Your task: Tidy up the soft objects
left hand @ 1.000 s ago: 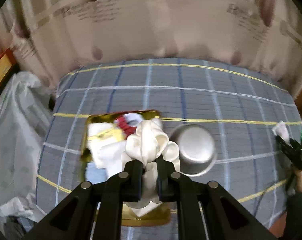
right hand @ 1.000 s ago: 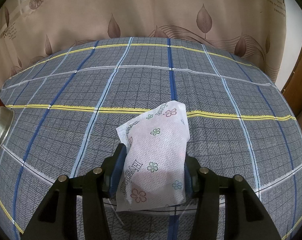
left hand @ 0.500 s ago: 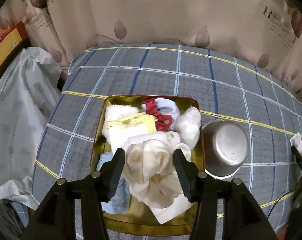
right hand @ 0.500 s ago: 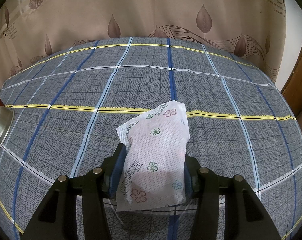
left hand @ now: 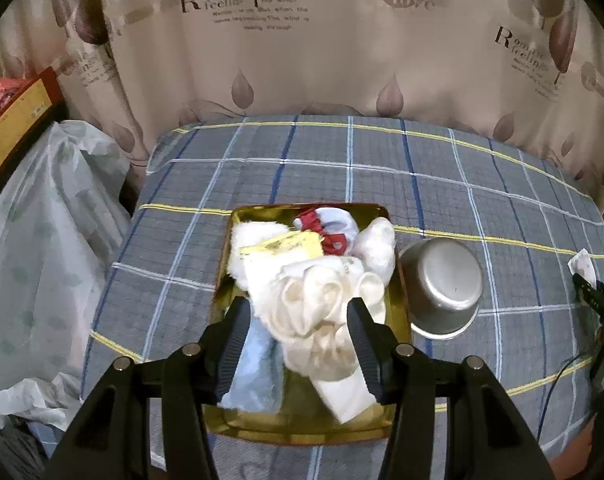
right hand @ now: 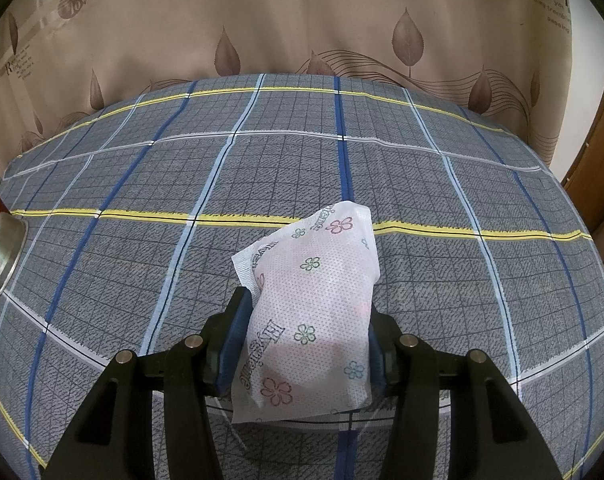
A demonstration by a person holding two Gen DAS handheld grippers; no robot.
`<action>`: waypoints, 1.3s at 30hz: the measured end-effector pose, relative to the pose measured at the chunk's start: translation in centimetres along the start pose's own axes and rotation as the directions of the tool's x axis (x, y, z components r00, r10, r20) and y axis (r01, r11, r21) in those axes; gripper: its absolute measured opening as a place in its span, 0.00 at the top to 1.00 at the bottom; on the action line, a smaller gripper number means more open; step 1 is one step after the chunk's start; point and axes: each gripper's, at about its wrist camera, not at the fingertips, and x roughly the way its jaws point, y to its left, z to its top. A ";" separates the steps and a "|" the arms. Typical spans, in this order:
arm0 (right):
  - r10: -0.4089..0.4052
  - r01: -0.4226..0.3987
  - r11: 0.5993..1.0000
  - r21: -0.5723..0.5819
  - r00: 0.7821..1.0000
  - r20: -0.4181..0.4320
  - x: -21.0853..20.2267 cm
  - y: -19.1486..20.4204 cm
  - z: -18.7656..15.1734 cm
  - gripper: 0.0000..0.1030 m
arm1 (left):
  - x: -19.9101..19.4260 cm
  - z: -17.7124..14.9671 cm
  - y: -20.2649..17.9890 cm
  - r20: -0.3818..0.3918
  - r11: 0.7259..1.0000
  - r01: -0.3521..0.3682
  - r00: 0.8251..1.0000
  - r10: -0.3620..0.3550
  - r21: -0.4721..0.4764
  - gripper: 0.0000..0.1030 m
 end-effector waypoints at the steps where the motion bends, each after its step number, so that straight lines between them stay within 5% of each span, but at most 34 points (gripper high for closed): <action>1: -0.001 0.001 1.000 -0.001 1.000 -0.001 0.0 0.0 0.0 0.54 | -0.2 -0.2 0.3 0.001 1.000 -0.004 1.000 0.004 -0.007 0.50; 7: 0.002 -0.002 1.000 0.008 1.000 -0.001 -0.1 -0.1 0.0 0.54 | -0.9 -2.1 2.6 0.010 0.996 -0.033 0.999 0.035 -0.088 0.50; 14: -0.024 0.024 1.000 -0.005 1.000 -0.002 -1.1 0.6 -0.3 0.78 | -0.9 -4.4 2.9 0.036 0.990 -0.093 0.995 0.097 -0.110 0.50; 23: -0.017 0.017 0.998 -0.064 1.000 0.006 -4.4 4.0 -1.5 0.83 | -1.6 -5.7 3.8 0.076 0.979 -0.096 0.991 0.111 -0.180 0.50; 32: 0.142 -0.132 0.969 -0.211 0.989 0.034 -9.1 12.7 -0.9 0.83 | -1.8 -7.4 6.2 0.059 0.960 -0.115 0.989 0.135 -0.255 0.50; 39: 0.336 -0.316 0.882 -0.351 0.942 -0.002 -11.6 22.9 -0.5 0.83 | -2.2 -8.5 7.3 0.047 0.941 -0.192 0.976 0.213 -0.278 0.50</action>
